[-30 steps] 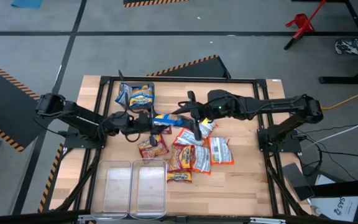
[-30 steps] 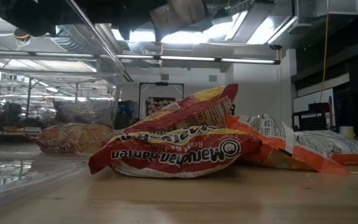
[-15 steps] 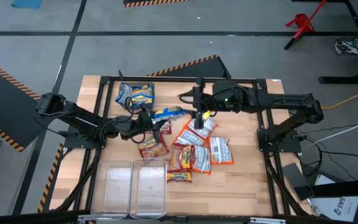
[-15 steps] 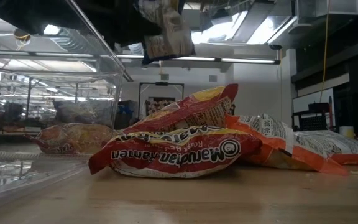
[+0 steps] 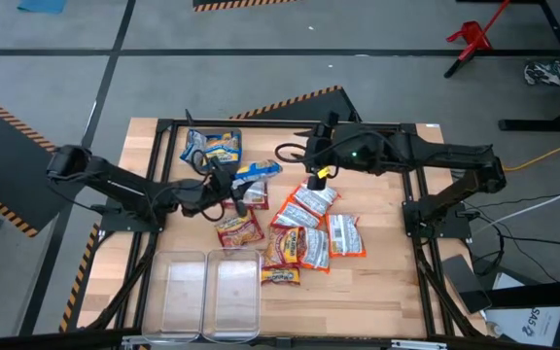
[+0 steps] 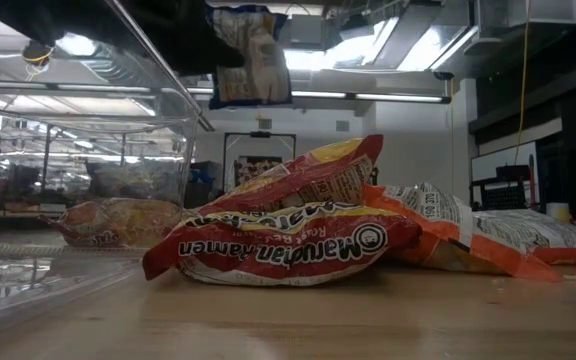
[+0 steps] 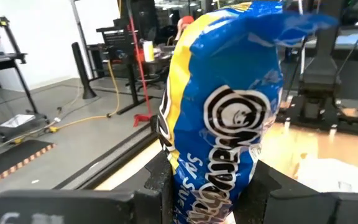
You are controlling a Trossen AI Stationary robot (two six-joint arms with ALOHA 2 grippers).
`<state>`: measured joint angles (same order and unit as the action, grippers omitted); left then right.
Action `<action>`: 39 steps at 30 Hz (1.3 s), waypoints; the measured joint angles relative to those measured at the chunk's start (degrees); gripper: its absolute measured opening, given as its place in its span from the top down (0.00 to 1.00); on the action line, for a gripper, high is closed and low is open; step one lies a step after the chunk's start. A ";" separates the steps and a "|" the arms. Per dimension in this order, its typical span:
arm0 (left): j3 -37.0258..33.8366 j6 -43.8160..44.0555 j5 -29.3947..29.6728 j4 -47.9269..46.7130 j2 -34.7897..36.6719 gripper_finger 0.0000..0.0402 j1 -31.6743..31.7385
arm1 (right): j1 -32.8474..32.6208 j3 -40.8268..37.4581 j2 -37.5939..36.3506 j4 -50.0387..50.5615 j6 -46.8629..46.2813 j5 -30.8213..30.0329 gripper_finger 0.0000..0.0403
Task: Sort Maruchan noodles
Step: Put the blue noodle pack into the black bin
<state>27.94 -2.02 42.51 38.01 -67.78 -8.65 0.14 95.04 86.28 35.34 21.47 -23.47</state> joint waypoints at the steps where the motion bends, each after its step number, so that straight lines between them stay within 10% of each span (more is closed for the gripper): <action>1: 0.00 -0.02 0.29 -1.48 0.96 0.74 -0.01 | 0.00 0.00 0.00 0.53 -0.13 0.10 0.48; 16: 0.00 -0.51 7.82 -18.13 13.65 0.74 1.01 | 6.12 -0.02 0.02 7.31 -2.03 -2.96 0.48; 24: 1.88 -5.53 9.95 -21.85 14.48 0.74 4.07 | 17.20 -0.04 0.02 10.99 -6.53 6.10 0.48; 39: 17.65 2.03 15.56 -60.91 8.19 0.74 13.84 | 24.68 -0.07 0.02 15.16 -10.46 15.59 0.48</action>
<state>45.60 0.01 58.07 -22.90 -59.59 5.19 24.82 94.98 86.30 50.51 11.01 -7.88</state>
